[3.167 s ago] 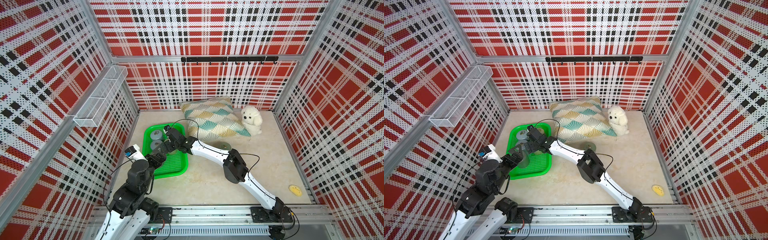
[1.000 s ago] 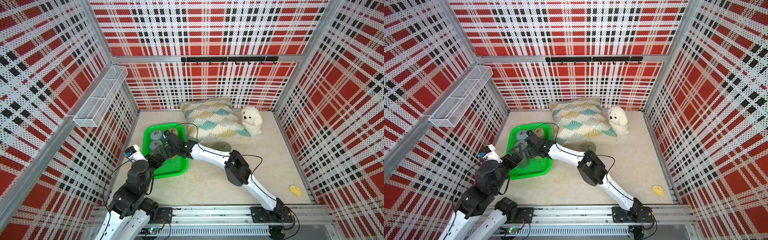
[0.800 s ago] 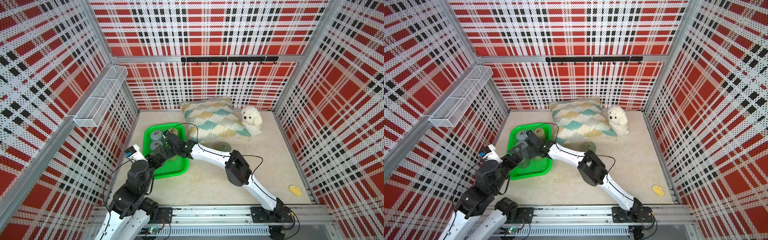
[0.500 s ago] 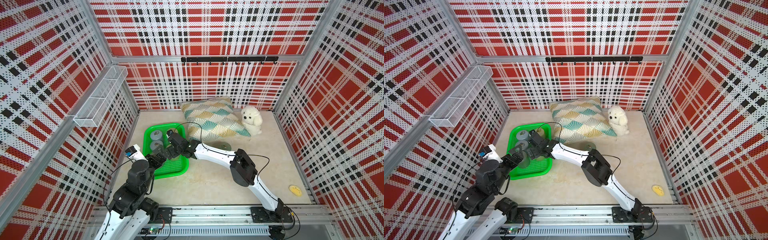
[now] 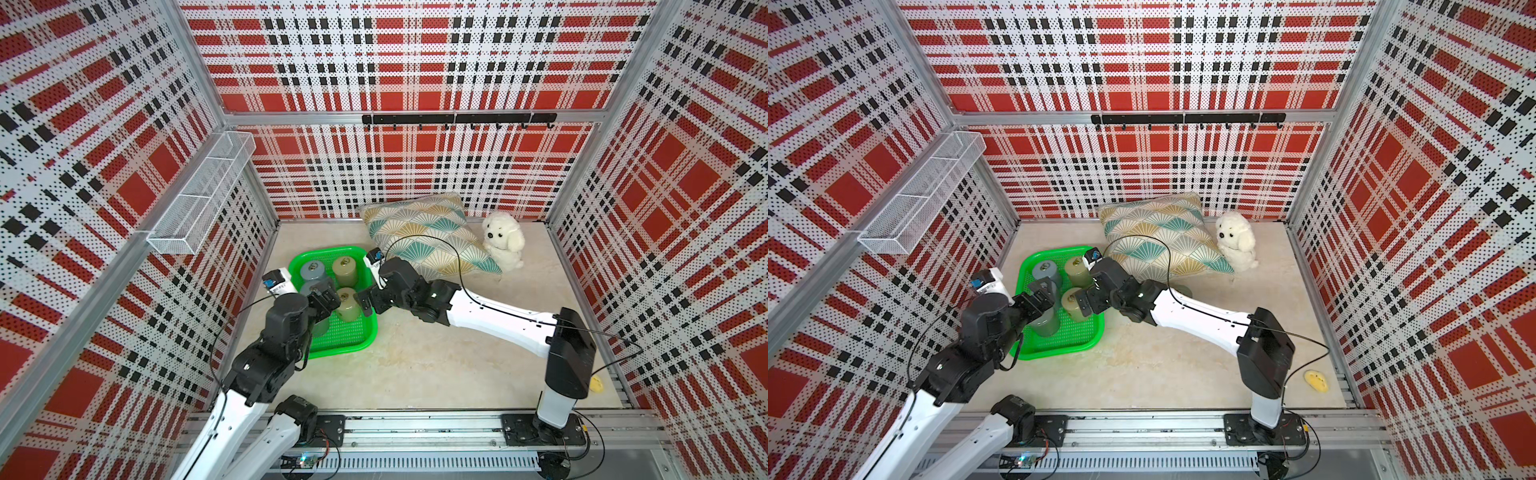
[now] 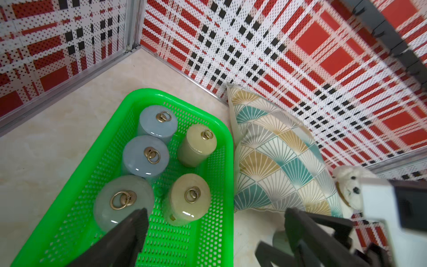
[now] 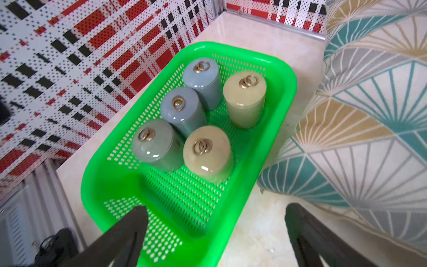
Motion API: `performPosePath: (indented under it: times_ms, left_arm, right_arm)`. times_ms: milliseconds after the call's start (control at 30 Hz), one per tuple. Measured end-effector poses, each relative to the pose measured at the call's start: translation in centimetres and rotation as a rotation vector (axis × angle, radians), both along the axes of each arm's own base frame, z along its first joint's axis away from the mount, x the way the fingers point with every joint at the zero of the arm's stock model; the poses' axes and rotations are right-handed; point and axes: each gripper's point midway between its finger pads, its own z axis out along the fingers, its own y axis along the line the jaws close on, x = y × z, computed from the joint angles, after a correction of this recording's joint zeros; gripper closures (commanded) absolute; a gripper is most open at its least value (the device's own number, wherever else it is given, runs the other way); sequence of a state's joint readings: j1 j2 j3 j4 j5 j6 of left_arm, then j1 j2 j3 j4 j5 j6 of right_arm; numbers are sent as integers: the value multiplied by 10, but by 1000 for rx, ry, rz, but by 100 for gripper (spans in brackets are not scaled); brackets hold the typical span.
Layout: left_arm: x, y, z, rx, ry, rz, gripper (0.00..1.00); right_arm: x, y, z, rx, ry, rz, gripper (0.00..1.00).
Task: Take the tea canister out of the basket
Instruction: Pick up the tea canister from the basket.
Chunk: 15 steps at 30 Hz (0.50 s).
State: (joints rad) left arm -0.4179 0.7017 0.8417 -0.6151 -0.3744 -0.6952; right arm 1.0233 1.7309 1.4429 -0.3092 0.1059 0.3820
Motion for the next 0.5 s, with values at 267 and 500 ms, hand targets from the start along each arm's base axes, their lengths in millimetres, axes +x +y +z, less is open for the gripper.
performPosePath:
  times_ms: [267, 500]
  left_arm:
    - [27, -15, -63, 122, 235, -80, 1]
    - [39, -16, -109, 154, 406, -148, 0]
  right_arm:
    - [-43, -62, -18, 31, 16, 39, 0]
    - [-53, -93, -6, 130, -38, 47, 0]
